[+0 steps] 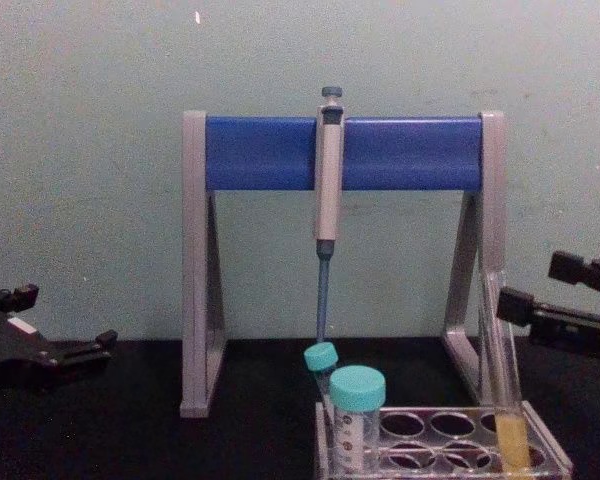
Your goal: Pick up the test tube from the test tube rack, shake it, then place it back into the test tube rack.
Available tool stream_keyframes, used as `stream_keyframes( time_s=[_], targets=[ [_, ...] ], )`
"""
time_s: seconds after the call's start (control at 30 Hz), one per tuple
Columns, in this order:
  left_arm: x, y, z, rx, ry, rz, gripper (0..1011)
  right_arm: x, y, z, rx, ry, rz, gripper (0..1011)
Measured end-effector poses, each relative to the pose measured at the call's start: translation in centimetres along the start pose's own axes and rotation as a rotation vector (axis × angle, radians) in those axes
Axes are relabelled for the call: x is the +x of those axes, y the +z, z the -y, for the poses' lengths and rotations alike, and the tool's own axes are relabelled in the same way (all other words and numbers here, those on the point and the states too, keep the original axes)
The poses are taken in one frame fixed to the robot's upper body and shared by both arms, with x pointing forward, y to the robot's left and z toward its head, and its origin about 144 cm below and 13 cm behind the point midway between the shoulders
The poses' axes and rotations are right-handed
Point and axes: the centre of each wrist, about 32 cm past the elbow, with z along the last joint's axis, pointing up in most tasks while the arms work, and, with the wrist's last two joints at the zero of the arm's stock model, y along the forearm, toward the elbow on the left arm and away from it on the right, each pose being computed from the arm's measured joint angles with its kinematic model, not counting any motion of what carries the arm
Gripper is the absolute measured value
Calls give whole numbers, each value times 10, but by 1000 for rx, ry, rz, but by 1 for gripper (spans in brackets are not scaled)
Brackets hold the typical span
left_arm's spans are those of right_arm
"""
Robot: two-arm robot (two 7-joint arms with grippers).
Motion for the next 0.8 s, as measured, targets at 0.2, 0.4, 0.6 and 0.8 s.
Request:
stream_keyframes(
  time_s=[0.2, 0.4, 0.6, 0.8],
  targets=[
    [0, 0, 0, 0, 0, 0, 1001, 2, 2, -6, -46, 8, -34, 1000],
    [0, 0, 0, 0, 0, 0, 1001, 5, 3, -11, -89, 27, -54, 1000],
    [0, 0, 0, 0, 0, 0, 1001, 8, 7, -15, -115, 44, -70, 1000],
    [0, 0, 0, 0, 0, 0, 1001, 11, 10, -18, -124, 64, -107, 1000]
  ],
)
